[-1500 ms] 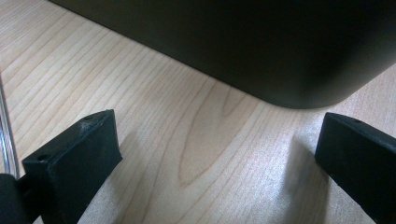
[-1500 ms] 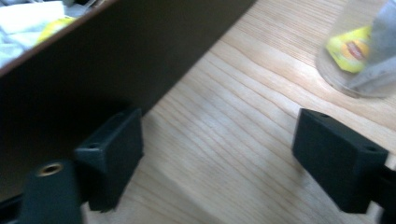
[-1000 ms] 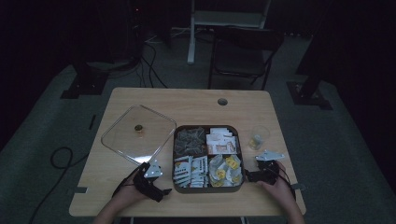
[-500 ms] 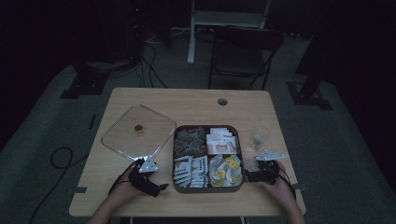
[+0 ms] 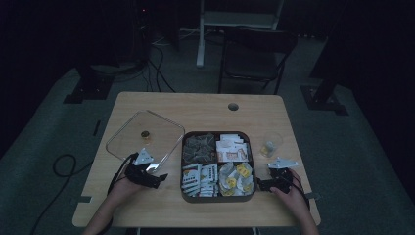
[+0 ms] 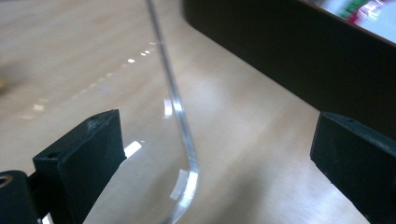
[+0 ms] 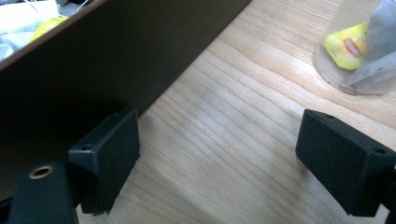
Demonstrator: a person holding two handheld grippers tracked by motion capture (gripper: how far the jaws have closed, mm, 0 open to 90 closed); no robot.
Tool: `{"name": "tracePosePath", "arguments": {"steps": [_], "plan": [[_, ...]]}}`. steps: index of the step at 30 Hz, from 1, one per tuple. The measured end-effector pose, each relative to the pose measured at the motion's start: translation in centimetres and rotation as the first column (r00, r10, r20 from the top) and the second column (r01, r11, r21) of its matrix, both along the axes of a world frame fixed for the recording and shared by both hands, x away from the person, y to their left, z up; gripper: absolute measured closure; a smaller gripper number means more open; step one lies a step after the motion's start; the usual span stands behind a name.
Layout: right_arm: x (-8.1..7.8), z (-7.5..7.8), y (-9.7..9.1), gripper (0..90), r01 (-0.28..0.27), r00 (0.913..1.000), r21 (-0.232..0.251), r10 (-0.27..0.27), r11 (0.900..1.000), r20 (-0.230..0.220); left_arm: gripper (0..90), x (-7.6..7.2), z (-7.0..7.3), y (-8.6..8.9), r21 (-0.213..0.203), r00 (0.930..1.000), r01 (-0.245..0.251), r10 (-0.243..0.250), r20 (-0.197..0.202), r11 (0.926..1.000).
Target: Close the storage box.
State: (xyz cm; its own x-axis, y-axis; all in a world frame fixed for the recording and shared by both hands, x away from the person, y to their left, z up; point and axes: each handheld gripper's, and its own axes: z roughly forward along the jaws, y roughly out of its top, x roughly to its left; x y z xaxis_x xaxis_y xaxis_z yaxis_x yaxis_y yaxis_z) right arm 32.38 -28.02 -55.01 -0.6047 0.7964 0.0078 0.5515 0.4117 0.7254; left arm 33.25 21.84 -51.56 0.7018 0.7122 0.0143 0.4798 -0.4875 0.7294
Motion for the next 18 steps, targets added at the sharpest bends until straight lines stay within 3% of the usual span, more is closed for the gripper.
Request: {"name": "tracePosePath", "arguments": {"steps": [5, 7, 9, 15, 18], "plan": [[0.0, 0.0, 0.0, 13.1, -0.003, 1.0000, -0.002, 0.003, 1.0000, 0.003, 3.5, 1.4, 0.5, 0.8, -0.008, 0.9977, -0.065, 0.065, 0.019, 0.9979], [0.0, 0.0, 0.0, 13.1, -0.002, 1.0000, -0.001, 0.002, 1.0000, 0.001, 3.7, 1.4, 0.5, 0.8, -0.008, 0.9977, -0.065, 0.065, 0.019, 0.9979], [0.0, 0.0, 0.0, 13.1, -0.002, 1.0000, -0.001, 0.002, 1.0000, 0.002, 4.1, 2.5, 0.7, 1.1, -0.010, 0.9938, -0.107, 0.108, 0.028, 0.9942], [0.0, 0.0, 0.0, 13.1, -0.002, 1.0000, -0.002, 0.002, 1.0000, 0.001, 4.9, 4.0, 0.4, 1.5, -0.004, 0.9849, -0.170, 0.170, 0.030, 0.9854], [0.0, 0.0, 0.0, 13.1, -0.002, 1.0000, -0.001, 0.002, 1.0000, 0.001, 4.9, 4.7, 0.2, 1.9, -0.012, 0.9771, -0.210, 0.210, 0.032, 0.9776]]}}
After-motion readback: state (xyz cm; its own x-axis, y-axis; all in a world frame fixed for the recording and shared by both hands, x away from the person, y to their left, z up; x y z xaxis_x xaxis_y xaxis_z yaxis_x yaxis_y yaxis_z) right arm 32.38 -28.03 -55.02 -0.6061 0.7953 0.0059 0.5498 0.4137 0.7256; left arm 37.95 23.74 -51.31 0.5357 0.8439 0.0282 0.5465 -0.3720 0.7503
